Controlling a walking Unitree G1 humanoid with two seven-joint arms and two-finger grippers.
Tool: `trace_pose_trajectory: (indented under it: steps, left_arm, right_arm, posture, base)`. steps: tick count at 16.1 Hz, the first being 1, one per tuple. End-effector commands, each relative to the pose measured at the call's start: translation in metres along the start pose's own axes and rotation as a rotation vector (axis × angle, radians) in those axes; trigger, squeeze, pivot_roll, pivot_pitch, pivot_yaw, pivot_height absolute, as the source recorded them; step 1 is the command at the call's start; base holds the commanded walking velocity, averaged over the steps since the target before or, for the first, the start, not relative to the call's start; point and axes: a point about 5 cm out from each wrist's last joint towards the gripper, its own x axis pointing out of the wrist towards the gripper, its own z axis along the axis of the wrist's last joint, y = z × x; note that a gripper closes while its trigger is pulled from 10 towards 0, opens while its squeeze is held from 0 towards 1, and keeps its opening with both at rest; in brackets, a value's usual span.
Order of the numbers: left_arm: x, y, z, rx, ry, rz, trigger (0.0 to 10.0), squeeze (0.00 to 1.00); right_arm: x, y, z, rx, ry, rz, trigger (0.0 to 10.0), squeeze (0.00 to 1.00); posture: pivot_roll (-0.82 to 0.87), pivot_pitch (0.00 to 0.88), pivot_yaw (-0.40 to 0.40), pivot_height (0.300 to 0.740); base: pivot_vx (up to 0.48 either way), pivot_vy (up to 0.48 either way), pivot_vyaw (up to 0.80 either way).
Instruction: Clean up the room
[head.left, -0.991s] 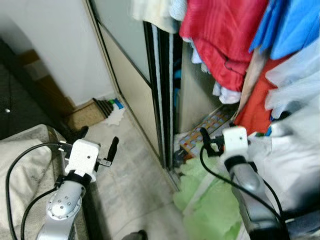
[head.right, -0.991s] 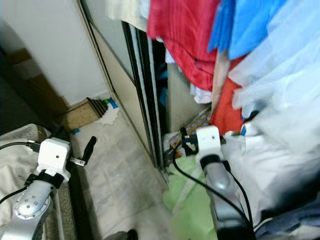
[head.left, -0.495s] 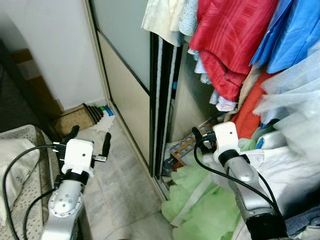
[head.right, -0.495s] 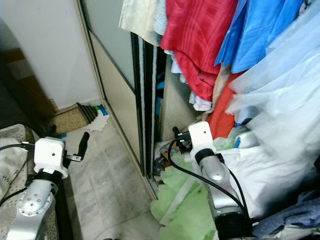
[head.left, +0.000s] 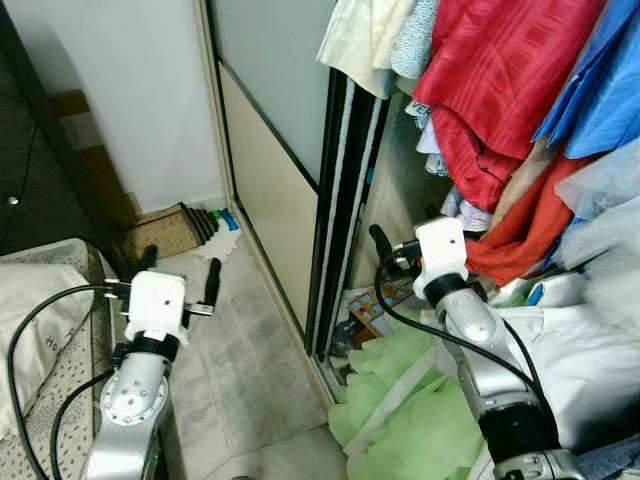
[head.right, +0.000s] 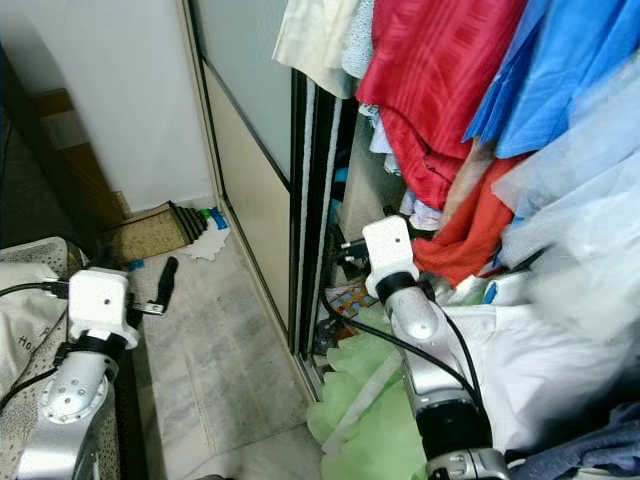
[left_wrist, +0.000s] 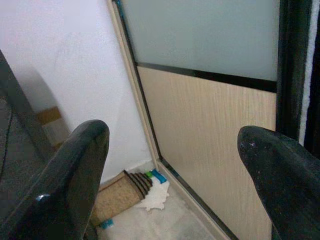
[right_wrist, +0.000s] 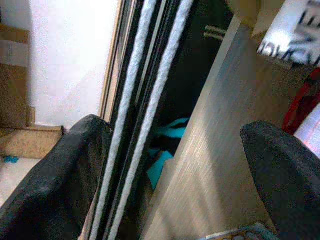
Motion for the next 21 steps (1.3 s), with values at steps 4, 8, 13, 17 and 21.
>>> trace_pose_trajectory:
  steps: [4,8,13,17,21]
  left_arm:
    - [-0.003,0.006,0.011,0.072,-0.045,0.015,10.0,0.0]
    - [-0.023,0.006,0.006,0.028,-0.002,0.091,10.0,0.0]
    - [-0.07,0.003,-0.021,-0.003,0.169,0.133,10.0,0.0]
    - [-0.054,0.022,-0.031,0.022,0.201,0.171,10.0,0.0]
    - [-0.019,0.025,0.001,0.017,0.057,0.145,10.0,0.0]
  right_arm:
    - [0.008,-0.003,0.009,-0.016,-0.026,0.01,10.0,0.0]
    - [0.007,0.009,0.011,0.001,-0.028,0.07,10.0,0.0]
    - [-0.016,0.012,-0.01,-0.003,0.057,0.103,10.0,0.0]
    - [-0.02,0.008,-0.019,-0.02,0.082,0.075,10.0,0.0]
    - [-0.003,0.007,-0.005,0.021,0.027,0.044,10.0,0.0]
  posture:
    - [0.12,0.036,-0.119,0.74]
    - [0.13,0.056,-0.171,0.74]
    - [0.12,0.123,-0.149,0.74]
    - [0.12,0.12,-0.111,0.74]
    - [0.15,0.105,-0.1,0.74]
  base:
    - [0.0,0.0,0.0]
    - [0.0,0.0,0.0]
    - [0.0,0.0,0.0]
    - [0.0,0.0,0.0]
    - [0.0,0.0,0.0]
